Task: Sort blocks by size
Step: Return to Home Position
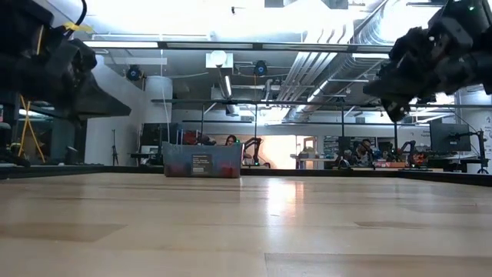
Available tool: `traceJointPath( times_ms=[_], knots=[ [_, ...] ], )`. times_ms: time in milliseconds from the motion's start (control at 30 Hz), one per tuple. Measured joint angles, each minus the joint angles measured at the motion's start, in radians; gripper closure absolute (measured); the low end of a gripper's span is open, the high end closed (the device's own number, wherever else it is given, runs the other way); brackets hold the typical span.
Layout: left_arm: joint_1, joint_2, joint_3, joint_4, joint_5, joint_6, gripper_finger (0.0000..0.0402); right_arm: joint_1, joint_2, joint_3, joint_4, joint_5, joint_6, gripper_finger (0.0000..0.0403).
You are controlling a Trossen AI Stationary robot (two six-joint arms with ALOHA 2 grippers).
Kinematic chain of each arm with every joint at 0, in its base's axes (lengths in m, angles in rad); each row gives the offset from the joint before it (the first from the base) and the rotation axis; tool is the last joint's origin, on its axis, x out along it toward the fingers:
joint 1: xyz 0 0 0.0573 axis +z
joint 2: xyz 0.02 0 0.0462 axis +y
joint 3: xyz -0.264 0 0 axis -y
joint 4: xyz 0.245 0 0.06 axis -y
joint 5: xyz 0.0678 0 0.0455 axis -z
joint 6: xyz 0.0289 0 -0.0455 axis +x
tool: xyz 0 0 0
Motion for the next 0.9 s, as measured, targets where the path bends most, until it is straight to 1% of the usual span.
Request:
traceJointPath(
  times_ms=[133, 233, 500, 567, 733, 900],
  knots=[
    [0.001, -0.02, 0.0, 0.0, 0.001, 0.001, 0.0401, 0.0, 0.002, -0.01, -0.106, 0.042, 0.01, 0.0403],
    [0.001, -0.06, 0.0, 0.0, 0.001, 0.001, 0.0401, 0.0, 0.001, -0.011, -0.192, 0.052, 0.01, 0.0403],
    [0.016, -0.255, 0.0, 0.003, 0.003, 0.0, 0.0401, 0.007, -0.002, -0.011, -0.355, 0.053, 0.01, 0.0403],
    [0.037, -0.291, 0.0, 0.002, 0.002, 0.0, 0.0401, 0.029, -0.04, -0.011, -0.411, 0.057, 0.01, 0.0403],
    [0.102, -0.39, -0.003, 0.012, 0.003, -0.001, 0.0401, 0.068, -0.2, -0.011, -0.536, 0.056, 0.01, 0.0403],
    [0.128, -0.387, -0.003, 0.029, -0.013, 0.0, 0.0401, 0.068, -0.345, -0.011, -0.591, 0.056, 0.01, 0.0403]
  ],
)
